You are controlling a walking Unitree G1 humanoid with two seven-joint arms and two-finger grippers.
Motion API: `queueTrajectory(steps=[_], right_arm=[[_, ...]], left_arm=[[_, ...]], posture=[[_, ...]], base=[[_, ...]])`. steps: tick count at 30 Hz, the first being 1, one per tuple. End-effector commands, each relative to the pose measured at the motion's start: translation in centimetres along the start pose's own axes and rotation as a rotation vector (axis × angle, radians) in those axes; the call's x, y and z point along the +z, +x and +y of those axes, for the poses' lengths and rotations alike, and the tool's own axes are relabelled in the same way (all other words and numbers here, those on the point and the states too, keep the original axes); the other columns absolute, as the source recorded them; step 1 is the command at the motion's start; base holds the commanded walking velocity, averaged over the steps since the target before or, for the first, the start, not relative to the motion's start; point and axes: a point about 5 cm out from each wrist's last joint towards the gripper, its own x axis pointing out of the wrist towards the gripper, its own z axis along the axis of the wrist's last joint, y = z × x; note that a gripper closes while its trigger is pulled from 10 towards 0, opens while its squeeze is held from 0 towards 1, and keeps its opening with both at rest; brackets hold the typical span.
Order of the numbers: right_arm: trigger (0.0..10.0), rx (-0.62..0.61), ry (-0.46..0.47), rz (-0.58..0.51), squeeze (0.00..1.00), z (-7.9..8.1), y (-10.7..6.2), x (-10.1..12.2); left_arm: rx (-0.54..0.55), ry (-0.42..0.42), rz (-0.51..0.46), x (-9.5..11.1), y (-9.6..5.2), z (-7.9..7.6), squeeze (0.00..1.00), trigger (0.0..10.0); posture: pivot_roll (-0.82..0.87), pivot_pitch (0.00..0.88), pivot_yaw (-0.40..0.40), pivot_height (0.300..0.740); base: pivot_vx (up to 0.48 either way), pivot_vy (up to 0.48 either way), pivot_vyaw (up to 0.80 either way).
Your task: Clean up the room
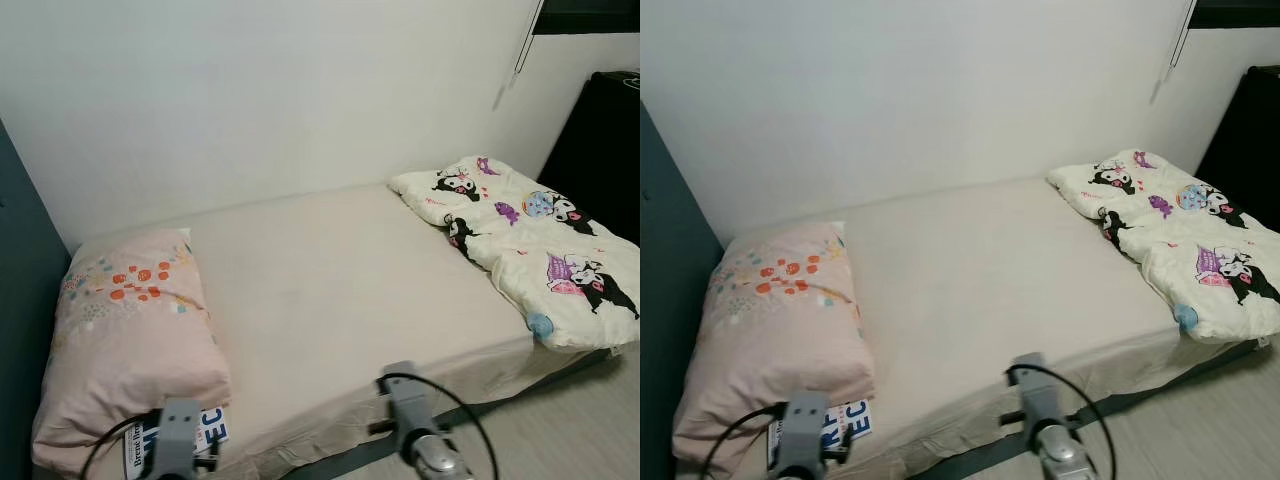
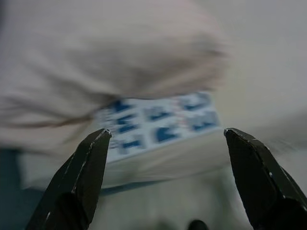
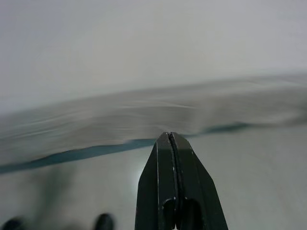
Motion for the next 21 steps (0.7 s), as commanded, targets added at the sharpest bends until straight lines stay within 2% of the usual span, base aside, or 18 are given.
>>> queueTrajectory(steps=[1,4,7,11,13,21], right_arm=[[10.0,-0.056,0.037,0.029,0.00,-0.3,-0.2,-0.7],[10.0,-0.168,0.039,0.058,0.00,-1.4,-0.3,-1.2],[10.0,-0.188,0.040,0.069,0.00,-1.6,-0.3,-1.3],[10.0,-0.077,-0.015,0.061,0.00,-0.5,-0.4,-1.6],[10.0,0.013,0.034,0.086,0.00,0.0,-0.5,-2.0],[10.0,0.094,0.079,0.103,0.00,0.8,-0.8,-2.6]], left_arm=[[0.028,-0.001,-0.002,-0.2,0.0,0.3,0.00,10.0],[0.008,0.028,0.005,-0.3,0.2,0.2,0.00,10.0],[-0.005,0.028,0.001,-0.1,0.4,-0.1,0.00,10.0],[-0.058,0.005,0.013,-0.2,0.4,-1.0,0.00,10.0],[-0.122,-0.018,0.031,-0.6,0.1,-1.7,0.00,10.0],[-0.235,0.000,0.046,-1.1,-0.3,-2.9,0.00,10.0]], posture=[[0.05,0.000,-0.048,0.740],[0.05,0.000,-0.050,0.740],[0.04,0.000,-0.046,0.740],[0.03,0.000,-0.029,0.740],[0.03,0.000,-0.027,0.740],[0.03,0.000,-0.034,0.740]], base=[[0.000,0.000,0.00],[0.000,0.000,0.00],[0.000,0.000,0.00],[0.000,0.000,0.00],[0.000,0.000,0.00],[0.000,0.000,0.00]])
